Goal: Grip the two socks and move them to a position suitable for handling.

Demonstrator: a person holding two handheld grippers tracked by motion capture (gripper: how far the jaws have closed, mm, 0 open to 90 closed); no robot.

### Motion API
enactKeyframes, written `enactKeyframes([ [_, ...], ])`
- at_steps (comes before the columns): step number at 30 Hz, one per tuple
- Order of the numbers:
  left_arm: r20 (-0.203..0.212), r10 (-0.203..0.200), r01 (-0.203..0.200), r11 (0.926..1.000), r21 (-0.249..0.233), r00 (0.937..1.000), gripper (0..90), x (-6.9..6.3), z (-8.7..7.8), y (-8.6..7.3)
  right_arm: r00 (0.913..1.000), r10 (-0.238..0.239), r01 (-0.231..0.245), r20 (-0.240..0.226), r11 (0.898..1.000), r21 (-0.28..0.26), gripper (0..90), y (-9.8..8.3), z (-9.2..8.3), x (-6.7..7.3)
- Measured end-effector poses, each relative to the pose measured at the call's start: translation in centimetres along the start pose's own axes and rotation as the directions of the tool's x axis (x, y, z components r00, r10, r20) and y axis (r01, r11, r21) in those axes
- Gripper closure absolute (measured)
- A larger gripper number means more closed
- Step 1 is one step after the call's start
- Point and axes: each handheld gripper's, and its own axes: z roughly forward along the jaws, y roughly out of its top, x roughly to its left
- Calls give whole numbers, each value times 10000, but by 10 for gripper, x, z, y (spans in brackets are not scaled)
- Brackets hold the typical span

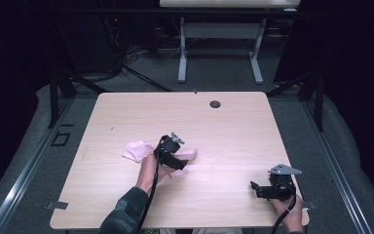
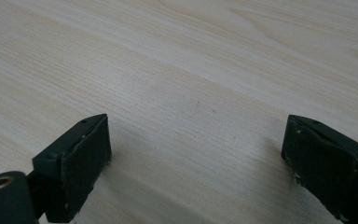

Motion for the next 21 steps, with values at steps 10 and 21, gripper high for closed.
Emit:
enactKeyframes([
  [10,-481,335,-304,9975,635,9983,553,-9,14,-3,10000,36,-36,34,10000,10,85,0,0,0],
  [21,34,-20,21,9997,-254,10000,807,-6,0,-8,9999,65,-65,91,10000,-10,101,0,-1,0],
])
